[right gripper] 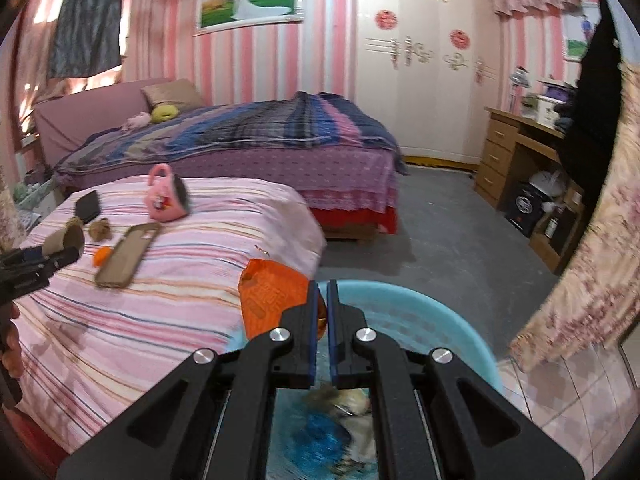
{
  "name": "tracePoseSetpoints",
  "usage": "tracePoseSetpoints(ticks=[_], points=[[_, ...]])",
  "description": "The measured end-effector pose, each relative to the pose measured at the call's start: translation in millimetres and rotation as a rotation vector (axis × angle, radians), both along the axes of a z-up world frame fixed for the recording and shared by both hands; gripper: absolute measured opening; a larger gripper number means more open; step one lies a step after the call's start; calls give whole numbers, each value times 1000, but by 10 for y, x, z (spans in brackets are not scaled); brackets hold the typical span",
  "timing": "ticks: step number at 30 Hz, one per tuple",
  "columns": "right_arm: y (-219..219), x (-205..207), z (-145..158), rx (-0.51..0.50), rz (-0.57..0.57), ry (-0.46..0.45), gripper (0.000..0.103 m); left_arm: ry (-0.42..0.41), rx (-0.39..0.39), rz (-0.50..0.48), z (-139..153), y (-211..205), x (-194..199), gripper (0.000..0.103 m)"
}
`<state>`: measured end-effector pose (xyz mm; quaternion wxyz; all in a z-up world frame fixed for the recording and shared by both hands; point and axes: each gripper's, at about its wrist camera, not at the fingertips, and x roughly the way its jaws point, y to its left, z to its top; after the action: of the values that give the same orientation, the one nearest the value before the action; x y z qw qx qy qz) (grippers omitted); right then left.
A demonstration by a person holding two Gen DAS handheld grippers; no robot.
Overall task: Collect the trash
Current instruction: 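Carry the paper roll and orange bag over the blue basket, then open both tools to drop the roll and bag into the basket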
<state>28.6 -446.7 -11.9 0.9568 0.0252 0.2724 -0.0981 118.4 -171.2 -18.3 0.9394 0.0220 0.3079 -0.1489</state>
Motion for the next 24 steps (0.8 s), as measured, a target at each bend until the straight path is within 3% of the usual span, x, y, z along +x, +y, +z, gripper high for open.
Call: tracePoseSetpoints(ticks=[11, 24], points=[[-717, -279, -272, 17, -130, 50, 4, 17, 19, -154, -83, -1067, -221, 64], [-913, -296, -370, 49, -162, 53, 4, 16, 33, -278, -216, -1954, -335, 65]])
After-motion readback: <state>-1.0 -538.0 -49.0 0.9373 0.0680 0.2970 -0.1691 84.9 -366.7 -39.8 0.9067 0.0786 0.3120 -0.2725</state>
